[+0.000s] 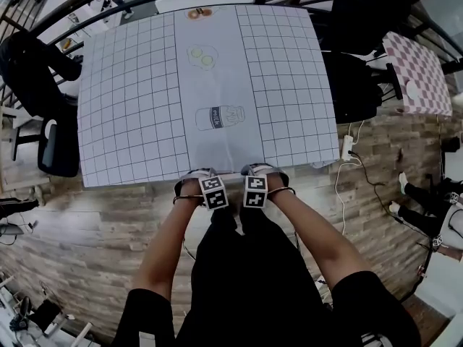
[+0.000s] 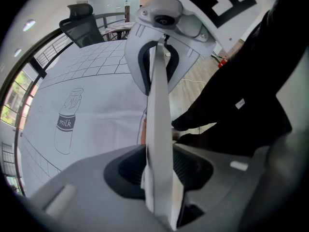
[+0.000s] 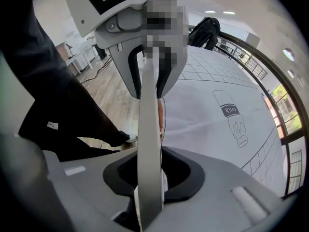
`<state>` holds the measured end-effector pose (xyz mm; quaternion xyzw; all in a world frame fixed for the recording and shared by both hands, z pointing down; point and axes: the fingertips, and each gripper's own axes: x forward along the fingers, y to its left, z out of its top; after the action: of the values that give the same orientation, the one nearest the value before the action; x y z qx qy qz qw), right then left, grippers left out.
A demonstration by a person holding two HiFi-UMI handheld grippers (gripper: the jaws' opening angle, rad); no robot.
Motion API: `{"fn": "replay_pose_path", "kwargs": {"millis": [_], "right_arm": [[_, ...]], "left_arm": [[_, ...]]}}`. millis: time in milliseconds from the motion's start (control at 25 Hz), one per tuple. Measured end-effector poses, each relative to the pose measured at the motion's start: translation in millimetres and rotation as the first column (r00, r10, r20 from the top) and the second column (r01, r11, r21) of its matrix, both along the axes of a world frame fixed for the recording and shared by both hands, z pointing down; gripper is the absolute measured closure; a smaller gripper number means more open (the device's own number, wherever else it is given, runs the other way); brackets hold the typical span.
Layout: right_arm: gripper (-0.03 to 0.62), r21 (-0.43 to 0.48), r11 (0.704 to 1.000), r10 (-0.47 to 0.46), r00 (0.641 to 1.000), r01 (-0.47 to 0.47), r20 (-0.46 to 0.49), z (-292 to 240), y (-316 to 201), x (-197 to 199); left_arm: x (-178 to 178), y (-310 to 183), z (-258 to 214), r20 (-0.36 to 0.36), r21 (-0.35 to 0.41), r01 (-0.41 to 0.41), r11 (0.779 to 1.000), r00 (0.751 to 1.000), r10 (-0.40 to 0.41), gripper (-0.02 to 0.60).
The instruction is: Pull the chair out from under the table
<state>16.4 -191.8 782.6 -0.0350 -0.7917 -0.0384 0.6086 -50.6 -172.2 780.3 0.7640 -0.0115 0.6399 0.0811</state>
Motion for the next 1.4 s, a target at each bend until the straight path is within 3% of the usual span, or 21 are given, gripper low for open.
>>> {"fn": "replay_pose_path", "kwargs": {"millis": [280,1040,1400], "right_arm": [[0.507,0.002,1.000,-0.007,1.000,0.008,-0.018,6,0,0],[0.512,-0.025,0.999,-0.039,0.998,0.038,-0.041,18,2,-8],[0.525,0.026,0.998,-0.048,0.997,0.049,-0.053,20,1,-7]], "left_arm": [[21,-2,7,-0.024,0.001,-0.010,1.000,1.000,0.010,0.426],[27,-3,26,-0.035,0.025,-0.008,1.000,0.999,0.008,0.408],[27,-7,26,-0.024,0.103,-0.013,0.995,1.000,0.016,0.455]]}}
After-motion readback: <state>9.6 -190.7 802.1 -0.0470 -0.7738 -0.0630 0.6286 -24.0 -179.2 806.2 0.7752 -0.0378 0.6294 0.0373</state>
